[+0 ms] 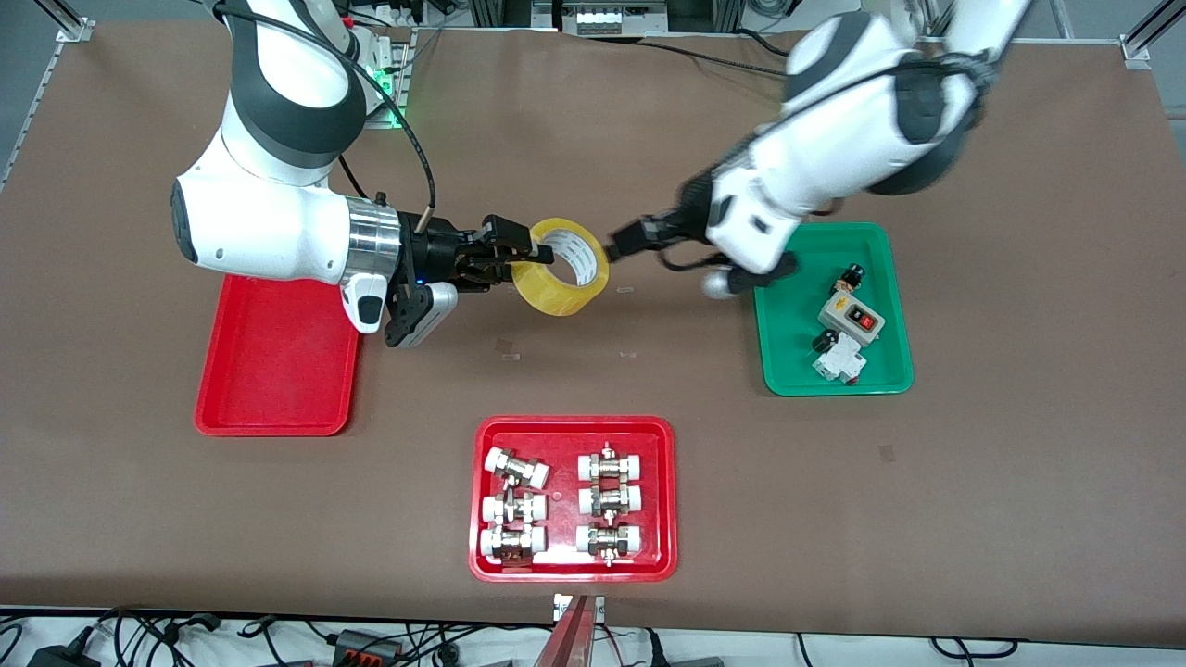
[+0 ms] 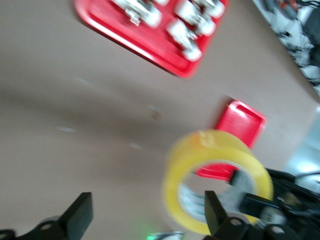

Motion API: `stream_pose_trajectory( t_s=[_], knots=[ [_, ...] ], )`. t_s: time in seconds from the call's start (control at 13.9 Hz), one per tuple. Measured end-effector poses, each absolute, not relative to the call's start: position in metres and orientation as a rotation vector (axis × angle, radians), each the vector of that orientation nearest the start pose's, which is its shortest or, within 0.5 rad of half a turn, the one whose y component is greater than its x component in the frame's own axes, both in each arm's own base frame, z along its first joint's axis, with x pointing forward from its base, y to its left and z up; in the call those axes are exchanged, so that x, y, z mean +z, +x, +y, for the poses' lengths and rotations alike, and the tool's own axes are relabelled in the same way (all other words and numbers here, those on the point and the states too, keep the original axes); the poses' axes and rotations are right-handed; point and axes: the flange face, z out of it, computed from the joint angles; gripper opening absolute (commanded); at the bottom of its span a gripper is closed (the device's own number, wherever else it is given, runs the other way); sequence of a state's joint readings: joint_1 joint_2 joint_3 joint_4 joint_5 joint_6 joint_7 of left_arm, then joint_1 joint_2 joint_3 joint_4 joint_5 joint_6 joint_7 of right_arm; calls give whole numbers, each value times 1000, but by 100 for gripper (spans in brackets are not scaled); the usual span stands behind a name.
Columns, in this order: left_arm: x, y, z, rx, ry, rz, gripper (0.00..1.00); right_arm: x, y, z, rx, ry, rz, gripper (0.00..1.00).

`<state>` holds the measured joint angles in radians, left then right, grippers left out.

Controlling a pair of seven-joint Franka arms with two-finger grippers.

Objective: Left arm passes tape to right arm into tray
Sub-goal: 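Grasp the tape with the right gripper and open the left gripper, then carry the tape over the red tray while the left gripper withdraws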

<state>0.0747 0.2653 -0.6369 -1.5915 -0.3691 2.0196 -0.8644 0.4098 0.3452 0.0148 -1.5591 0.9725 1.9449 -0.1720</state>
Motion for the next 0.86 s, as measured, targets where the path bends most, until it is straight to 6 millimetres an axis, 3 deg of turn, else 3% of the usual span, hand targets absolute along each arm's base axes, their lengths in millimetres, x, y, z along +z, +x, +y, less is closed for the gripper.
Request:
stream_pose_trajectory(
  t_s=[0.22,0.43,0.5,0.65,0.86],
  knots=[
    [548,568,-262,-182,2719,658,100,462,598,325,109,-2231,-263,39],
    [548,576,-220,-127,2830,675,100,423,616,303,139,-2278,-202,39],
    [545,580,-208,-119,2853,654,100,406,627,284,148,-2291,-156,39],
    [541,586,-181,-113,2900,635,100,371,650,226,158,-2308,-43,39],
    [540,591,-132,-136,2960,541,100,329,669,111,185,-2319,149,39]
  ],
)
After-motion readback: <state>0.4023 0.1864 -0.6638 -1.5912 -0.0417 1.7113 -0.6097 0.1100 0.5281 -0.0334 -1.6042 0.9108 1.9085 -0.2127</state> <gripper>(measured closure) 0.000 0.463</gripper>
